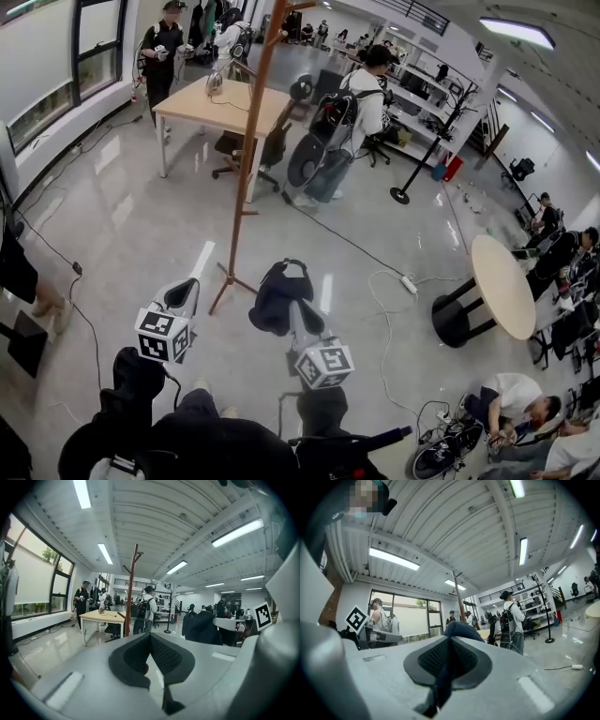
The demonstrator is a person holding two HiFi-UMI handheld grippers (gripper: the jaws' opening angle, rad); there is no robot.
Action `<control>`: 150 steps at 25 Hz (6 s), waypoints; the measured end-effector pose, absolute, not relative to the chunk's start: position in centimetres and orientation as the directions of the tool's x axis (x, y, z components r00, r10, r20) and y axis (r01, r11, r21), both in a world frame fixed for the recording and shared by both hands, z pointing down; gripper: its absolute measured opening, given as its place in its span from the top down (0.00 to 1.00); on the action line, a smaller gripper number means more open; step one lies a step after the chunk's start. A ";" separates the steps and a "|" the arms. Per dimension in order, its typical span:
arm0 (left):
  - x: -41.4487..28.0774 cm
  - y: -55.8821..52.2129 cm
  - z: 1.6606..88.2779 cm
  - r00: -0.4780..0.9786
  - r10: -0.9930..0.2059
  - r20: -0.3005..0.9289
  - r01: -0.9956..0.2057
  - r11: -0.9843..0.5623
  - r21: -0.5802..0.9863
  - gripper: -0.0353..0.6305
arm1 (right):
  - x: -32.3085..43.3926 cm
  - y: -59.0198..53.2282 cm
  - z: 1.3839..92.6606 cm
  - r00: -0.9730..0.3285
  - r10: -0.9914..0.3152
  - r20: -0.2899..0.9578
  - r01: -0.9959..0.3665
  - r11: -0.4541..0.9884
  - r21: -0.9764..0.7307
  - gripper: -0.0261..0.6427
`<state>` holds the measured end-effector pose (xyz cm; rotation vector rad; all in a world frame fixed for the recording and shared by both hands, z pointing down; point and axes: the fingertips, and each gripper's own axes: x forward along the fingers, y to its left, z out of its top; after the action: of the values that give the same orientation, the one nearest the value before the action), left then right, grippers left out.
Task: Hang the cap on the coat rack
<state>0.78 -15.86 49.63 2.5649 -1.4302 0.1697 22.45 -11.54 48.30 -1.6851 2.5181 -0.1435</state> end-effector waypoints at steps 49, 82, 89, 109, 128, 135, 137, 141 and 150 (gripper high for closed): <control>-2.9 -37.0 51.0 0.519 -0.826 0.218 -0.854 -0.496 0.156 0.94 | 17.1 -36.6 33.9 -0.448 -0.861 -0.240 -0.893 0.445 0.070 0.94; -4.2 -40.5 50.6 0.503 -0.837 0.213 -0.864 -0.478 0.160 0.94 | 14.2 -40.4 12.2 -0.477 -0.715 -0.511 -0.877 0.354 0.324 0.94; -5.1 -41.3 50.3 0.502 -0.840 0.208 -0.864 -0.478 0.158 0.94 | 13.5 -41.1 9.5 -0.479 -0.694 -0.538 -0.877 0.348 0.331 0.94; -6.6 -42.8 50.7 0.477 -0.853 0.212 -0.877 -0.446 0.177 0.94 | 14.7 -44.7 8.6 -0.434 -0.719 -0.543 -0.899 0.308 0.310 0.94; -5.7 -43.6 51.3 0.471 -0.855 0.219 -0.880 -0.438 0.184 0.94 | 15.4 -47.1 10.7 -0.433 -0.734 -0.523 -0.901 0.345 0.261 0.94; -6.2 -43.9 52.0 0.466 -0.856 0.224 -0.883 -0.431 0.186 0.94 | 14.8 -47.9 12.2 -0.437 -0.741 -0.510 -0.900 0.355 0.254 0.94; -6.2 -43.9 52.2 0.465 -0.856 0.227 -0.883 -0.430 0.188 0.94 | 14.7 -48.2 12.7 -0.437 -0.744 -0.505 -0.899 0.360 0.249 0.94; -6.4 -44.3 52.1 0.463 -0.855 0.231 -0.884 -0.428 0.189 0.94 | 14.6 -48.9 13.0 -0.438 -0.749 -0.498 -0.899 0.363 0.245 0.94; -6.8 -45.0 52.1 0.466 -0.853 0.235 -0.882 -0.427 0.197 0.94 | 14.0 -50.1 13.5 -0.438 -0.756 -0.486 -0.899 0.369 0.235 0.94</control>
<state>-6.82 -45.00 52.06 2.4268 -1.4804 0.1425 13.99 -50.06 13.48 -1.4613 2.3376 0.6840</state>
